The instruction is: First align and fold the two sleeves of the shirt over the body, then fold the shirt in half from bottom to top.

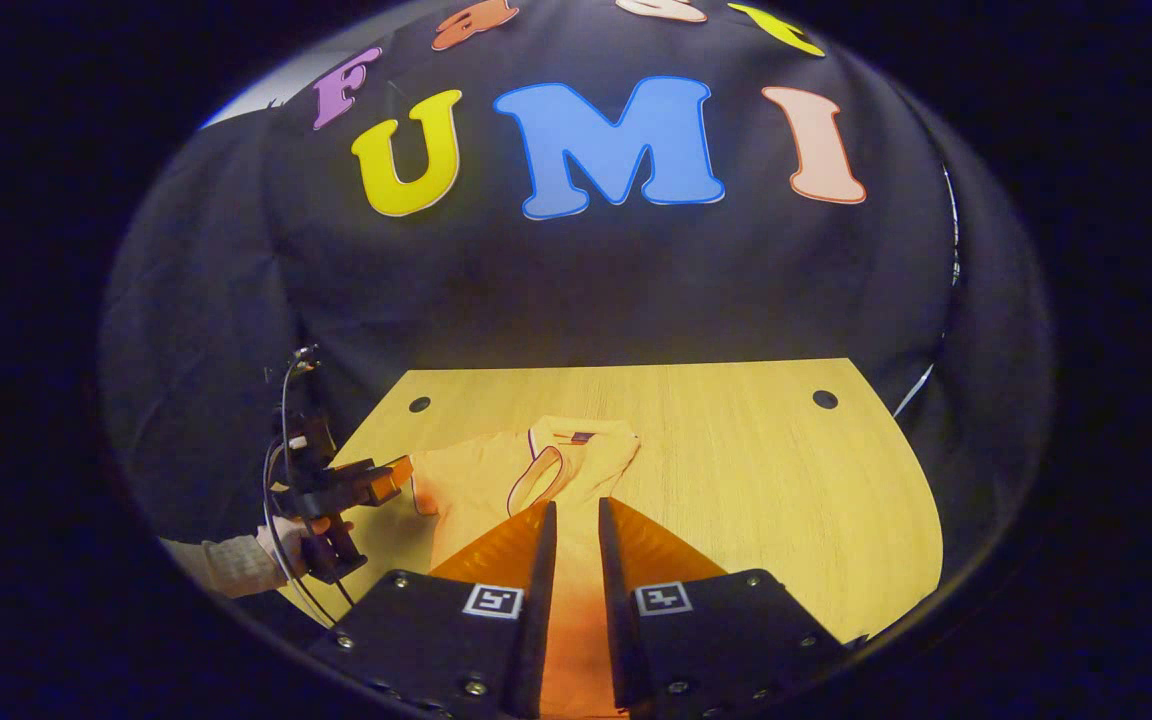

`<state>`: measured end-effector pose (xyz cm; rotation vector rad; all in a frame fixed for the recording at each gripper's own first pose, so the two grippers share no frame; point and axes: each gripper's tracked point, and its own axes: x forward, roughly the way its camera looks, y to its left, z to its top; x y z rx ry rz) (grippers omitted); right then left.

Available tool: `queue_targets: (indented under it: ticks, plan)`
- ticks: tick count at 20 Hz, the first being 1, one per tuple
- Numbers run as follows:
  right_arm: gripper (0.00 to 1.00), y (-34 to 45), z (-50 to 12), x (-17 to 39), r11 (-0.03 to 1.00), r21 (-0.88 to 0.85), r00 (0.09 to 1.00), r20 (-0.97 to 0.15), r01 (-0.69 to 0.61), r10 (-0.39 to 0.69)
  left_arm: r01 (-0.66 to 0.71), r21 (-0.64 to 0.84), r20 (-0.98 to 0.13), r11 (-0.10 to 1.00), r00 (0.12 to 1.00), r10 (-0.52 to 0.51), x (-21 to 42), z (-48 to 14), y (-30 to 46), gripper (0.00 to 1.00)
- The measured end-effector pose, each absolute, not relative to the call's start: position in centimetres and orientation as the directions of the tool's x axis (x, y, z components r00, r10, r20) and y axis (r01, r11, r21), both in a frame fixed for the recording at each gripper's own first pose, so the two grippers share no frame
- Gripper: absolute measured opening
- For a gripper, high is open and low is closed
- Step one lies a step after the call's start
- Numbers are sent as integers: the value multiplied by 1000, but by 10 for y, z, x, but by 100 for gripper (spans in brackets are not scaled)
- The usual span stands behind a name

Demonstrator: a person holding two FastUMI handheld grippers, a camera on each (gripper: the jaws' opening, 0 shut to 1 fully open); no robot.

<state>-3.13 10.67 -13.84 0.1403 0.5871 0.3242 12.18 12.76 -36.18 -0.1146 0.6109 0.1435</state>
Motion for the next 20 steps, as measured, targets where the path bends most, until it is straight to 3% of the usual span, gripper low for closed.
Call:
queue_targets:
  ticks: [7, 14, 16, 18, 20]
  plan:
    - [27, 73, -148, -48, 965, 202, 796, -550, -168, 253, -198, -56, -653, 978, 749, 114, 132, -422, 127, 95]
    - [26, 54, -157, -57, 970, 219, 795, -569, -101, 212, -221, 19, -671, 975, 721, 176, 140, -441, 129, 96]
    - [25, 52, -159, -57, 970, 225, 793, -571, -94, 210, -223, 46, -666, 974, 720, 197, 141, -441, 131, 91]
    - [25, 52, -160, -57, 969, 229, 792, -573, -95, 213, -230, 44, -660, 972, 724, 201, 146, -442, 128, 70]
    - [27, 53, -163, -56, 968, 232, 787, -577, -100, 220, -236, 56, -655, 970, 725, 214, 146, -442, 128, 39]
